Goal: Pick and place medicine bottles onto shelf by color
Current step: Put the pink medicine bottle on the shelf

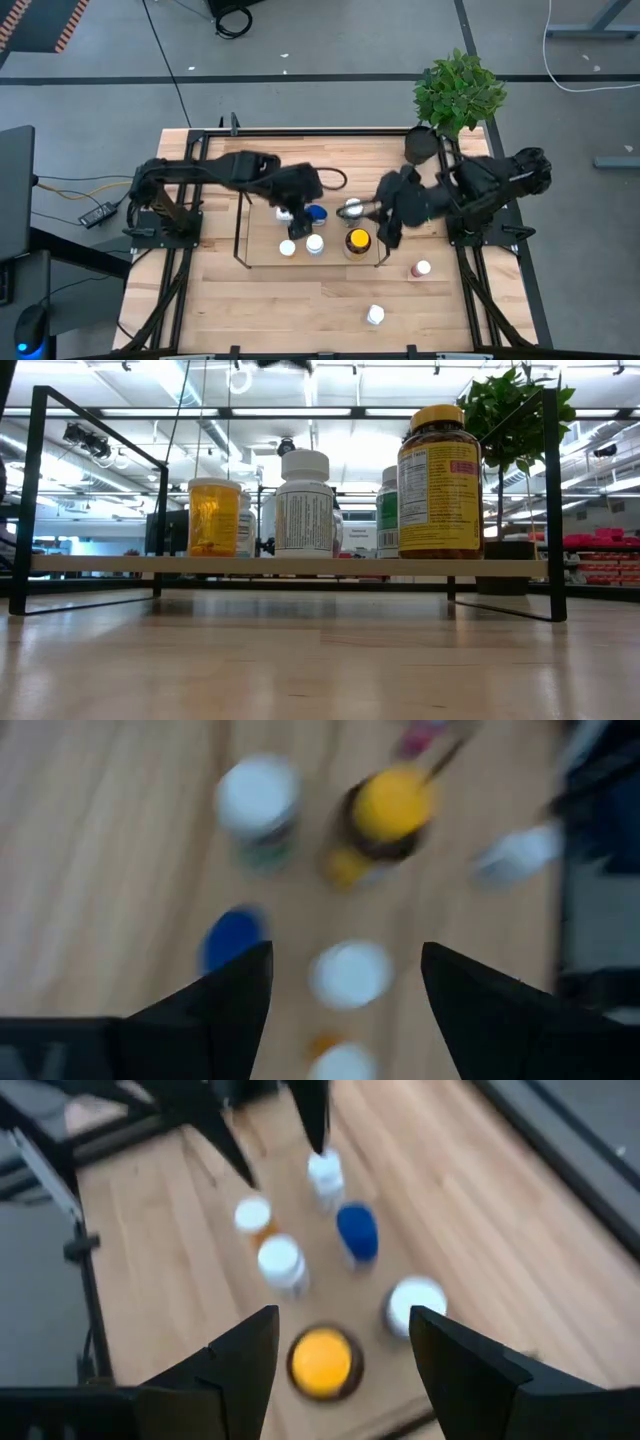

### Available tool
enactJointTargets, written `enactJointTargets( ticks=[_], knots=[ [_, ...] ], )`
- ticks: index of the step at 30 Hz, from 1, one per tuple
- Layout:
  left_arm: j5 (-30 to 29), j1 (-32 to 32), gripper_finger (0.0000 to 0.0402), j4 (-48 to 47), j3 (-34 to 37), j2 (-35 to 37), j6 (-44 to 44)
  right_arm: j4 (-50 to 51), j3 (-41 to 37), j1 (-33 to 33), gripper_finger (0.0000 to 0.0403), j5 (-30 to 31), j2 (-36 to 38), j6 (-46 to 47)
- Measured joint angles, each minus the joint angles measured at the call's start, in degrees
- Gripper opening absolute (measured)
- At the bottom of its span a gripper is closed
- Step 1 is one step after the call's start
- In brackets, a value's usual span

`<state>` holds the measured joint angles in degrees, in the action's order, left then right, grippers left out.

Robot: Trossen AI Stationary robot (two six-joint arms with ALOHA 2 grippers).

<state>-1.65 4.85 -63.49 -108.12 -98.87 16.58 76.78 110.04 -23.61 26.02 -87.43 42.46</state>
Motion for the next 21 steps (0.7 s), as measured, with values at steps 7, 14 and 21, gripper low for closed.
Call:
enactJointTargets(
  ticks=[7, 14, 21],
  knots=[
    [-2.23, 8.92, 0.0254, 14.18, -0.09, -0.15, 7.83, 3.19, -0.49, -9.71, 0.0232, 2.47, -0.74, 9.77],
    [-7.97, 14.88, 0.025, 26.68, -0.09, -0.33, 11.69, 1.39, -8.56, -20.26, 0.0232, 4.28, -0.78, 19.88],
    [-8.0, 18.61, 0.0238, 29.7, -0.09, -0.33, 10.85, -1.33, -20.7, -30.06, 0.0232, -0.49, -0.75, 39.17]
  ],
)
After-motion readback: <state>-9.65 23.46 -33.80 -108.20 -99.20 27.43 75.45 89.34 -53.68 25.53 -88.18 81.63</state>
